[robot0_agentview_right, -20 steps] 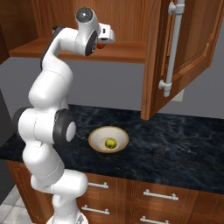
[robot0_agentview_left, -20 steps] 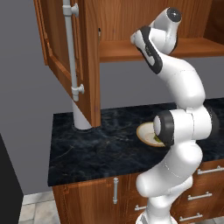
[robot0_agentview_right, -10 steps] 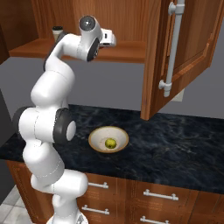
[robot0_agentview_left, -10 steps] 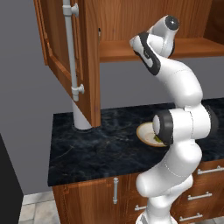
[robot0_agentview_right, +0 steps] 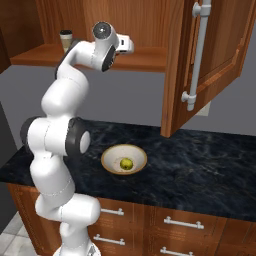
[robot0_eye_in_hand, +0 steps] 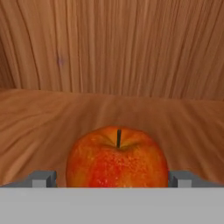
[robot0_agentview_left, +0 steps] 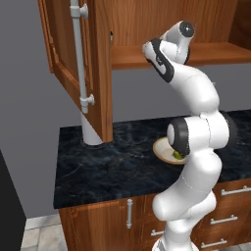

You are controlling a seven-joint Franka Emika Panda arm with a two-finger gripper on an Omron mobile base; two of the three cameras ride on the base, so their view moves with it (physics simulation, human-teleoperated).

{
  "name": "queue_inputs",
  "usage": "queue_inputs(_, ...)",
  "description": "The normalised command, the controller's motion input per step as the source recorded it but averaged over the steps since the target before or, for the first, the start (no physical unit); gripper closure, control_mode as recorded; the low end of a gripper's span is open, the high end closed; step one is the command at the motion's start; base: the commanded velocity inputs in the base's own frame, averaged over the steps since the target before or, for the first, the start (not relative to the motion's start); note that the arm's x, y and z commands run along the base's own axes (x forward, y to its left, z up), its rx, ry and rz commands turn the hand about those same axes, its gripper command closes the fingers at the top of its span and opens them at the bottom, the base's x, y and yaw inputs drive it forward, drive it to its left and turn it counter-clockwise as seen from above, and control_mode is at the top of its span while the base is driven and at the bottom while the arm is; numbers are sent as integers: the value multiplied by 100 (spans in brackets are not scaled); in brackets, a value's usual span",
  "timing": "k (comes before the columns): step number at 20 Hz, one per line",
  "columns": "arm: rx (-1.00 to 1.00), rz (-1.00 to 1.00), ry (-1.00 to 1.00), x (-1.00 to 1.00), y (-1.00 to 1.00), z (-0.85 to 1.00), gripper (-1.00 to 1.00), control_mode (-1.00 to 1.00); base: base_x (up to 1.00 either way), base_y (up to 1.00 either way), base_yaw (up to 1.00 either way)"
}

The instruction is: Open the cabinet. Pick the apple and pear from the cabinet and place them into the bowl. Then close the cabinet.

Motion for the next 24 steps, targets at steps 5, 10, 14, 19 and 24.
queue_inputs(5, 0, 0, 0, 35, -2, -5, 100, -100, 0, 0, 0)
queue_inputs(10, 0, 0, -3, 0, 0, -10, 100, -100, 0, 0, 0)
queue_inputs(14, 0, 0, 0, -3, 0, 0, 100, -100, 0, 0, 0)
queue_inputs(19, 0, 0, -14, -69, 0, 22, 100, -100, 0, 0, 0)
queue_inputs(24, 1, 0, -13, -100, -3, 33, 100, -100, 0, 0, 0)
